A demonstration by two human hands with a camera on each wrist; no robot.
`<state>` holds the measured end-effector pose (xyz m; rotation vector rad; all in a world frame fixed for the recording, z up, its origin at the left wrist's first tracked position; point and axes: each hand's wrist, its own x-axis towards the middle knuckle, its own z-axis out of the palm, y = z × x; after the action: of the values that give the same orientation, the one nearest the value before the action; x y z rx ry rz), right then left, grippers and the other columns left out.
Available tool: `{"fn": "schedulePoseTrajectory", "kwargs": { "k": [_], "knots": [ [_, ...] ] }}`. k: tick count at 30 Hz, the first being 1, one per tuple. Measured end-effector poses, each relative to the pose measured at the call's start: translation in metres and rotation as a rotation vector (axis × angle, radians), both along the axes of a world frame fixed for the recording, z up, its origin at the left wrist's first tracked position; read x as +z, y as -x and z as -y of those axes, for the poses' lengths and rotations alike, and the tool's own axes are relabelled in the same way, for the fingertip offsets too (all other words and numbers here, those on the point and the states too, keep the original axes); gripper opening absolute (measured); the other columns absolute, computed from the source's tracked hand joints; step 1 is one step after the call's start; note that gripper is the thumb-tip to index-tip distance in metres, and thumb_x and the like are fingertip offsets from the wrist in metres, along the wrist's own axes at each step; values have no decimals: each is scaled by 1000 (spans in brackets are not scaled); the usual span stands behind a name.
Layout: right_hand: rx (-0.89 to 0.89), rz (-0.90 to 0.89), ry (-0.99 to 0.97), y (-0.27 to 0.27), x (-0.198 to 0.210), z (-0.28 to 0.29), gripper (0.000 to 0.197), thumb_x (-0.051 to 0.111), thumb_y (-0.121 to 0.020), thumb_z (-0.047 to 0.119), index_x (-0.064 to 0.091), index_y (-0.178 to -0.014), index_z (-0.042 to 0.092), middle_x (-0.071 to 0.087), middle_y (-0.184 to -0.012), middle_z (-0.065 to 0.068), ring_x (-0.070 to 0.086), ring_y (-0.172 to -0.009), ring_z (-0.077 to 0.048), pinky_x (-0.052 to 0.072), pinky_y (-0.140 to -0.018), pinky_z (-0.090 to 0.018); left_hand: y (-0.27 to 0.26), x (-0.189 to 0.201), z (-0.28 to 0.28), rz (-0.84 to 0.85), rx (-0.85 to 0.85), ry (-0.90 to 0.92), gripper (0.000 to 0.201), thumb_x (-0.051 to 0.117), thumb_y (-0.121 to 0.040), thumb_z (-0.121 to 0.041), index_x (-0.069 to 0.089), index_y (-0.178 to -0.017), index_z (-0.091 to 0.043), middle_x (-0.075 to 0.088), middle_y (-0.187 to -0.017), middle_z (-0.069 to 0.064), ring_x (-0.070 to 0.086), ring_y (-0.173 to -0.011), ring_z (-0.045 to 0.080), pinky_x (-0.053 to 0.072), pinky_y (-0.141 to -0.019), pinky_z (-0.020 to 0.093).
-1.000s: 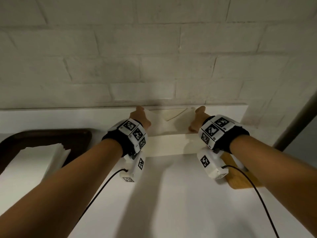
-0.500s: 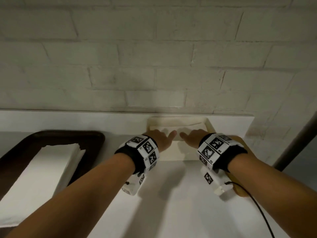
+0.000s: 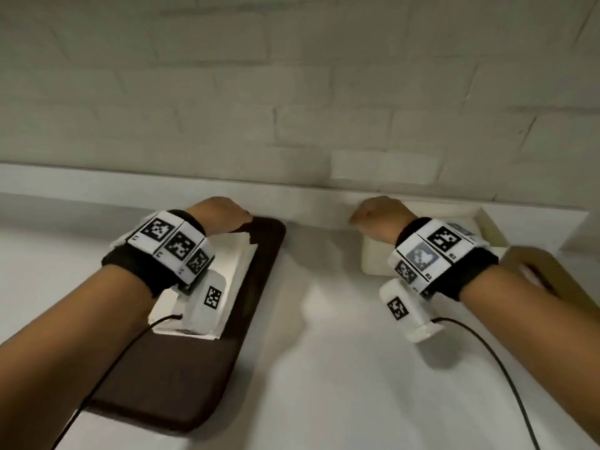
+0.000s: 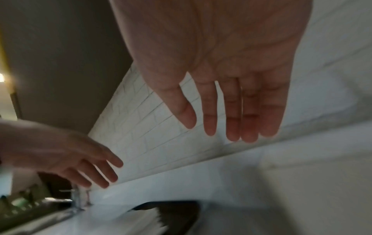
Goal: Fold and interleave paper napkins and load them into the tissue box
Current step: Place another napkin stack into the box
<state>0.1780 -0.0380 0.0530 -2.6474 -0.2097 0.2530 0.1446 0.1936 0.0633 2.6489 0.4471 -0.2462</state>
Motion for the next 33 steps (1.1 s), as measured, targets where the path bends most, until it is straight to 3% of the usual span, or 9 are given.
{"fn": "schedulePoseTrajectory", "kwargs": {
  "k": [4,8,12,16,19,24,26,29,33],
  "knots": [
    [5,-338,-325,8,-33,-76,26,54,-89,19,61,-89,-6,62,-87,-19,61,-75,-31,54,-78,-41,17,-32,-63,-146,194,8,49,51,-92,-27,48,-128,7,48,-135,29,45,-127,40,38,-102,41],
    [-26,-565,-433,28,-61,-132,22,52,-91,18,54,-98,-2,55,-67,-11,55,-54,-20,51,-52,-27,28,-70,-96,-212,233,64,53,55,-89,-32,52,-124,6,56,-127,24,54,-117,37,44,-93,38],
    [-17,-697,-445,46,-80,-166,34,48,-94,22,54,-110,-7,58,-78,-14,64,-83,-32,53,-69,-34,31,-89,-104,-250,267,118,72,54,-86,-46,34,-139,-1,44,-139,16,47,-123,32,42,-100,37],
    [18,-587,-388,51,-92,-185,49,51,-91,19,41,-133,-2,52,-130,-18,49,-125,-35,44,-102,-40,33,-93,-112,-233,307,195,78,59,-83,-45,31,-142,-3,39,-144,16,42,-129,32,40,-100,38],
    [14,-572,-374,49,-93,-189,49,53,-89,16,42,-133,-3,49,-103,-11,52,-119,-34,42,-105,-43,34,-95,-120,-249,314,281,82,69,-67,-51,49,-129,0,58,-123,23,55,-116,39,44,-86,36],
    [-26,-631,-347,45,-95,-184,41,51,-92,16,44,-127,-4,45,-71,-9,51,-60,-20,55,-83,-36,34,-90,-115,-154,253,409,47,67,-79,-37,58,-110,-3,60,-89,8,59,-89,25,43,-74,29],
    [-12,-609,-362,44,-96,-184,43,52,-91,15,45,-128,-4,47,-71,-7,52,-60,-18,56,-73,-32,35,-87,-109,-110,251,461,38,68,-80,-30,52,-105,-6,58,-83,4,57,-83,20,45,-72,28],
    [-38,-594,-308,44,-95,-180,41,56,-89,18,49,-121,-6,55,-78,-13,64,-80,-28,54,-90,-38,38,-88,-103,-71,263,499,56,70,-78,-29,35,-118,-11,49,-89,-1,53,-94,21,44,-82,32],
    [-49,-445,-305,34,-91,-169,60,65,-82,24,39,-132,1,58,-120,-18,59,-112,-34,49,-98,-42,45,-83,-94,-13,224,649,66,63,-85,-18,24,-137,-11,50,-105,4,50,-99,22,42,-84,32]
  ]
}}
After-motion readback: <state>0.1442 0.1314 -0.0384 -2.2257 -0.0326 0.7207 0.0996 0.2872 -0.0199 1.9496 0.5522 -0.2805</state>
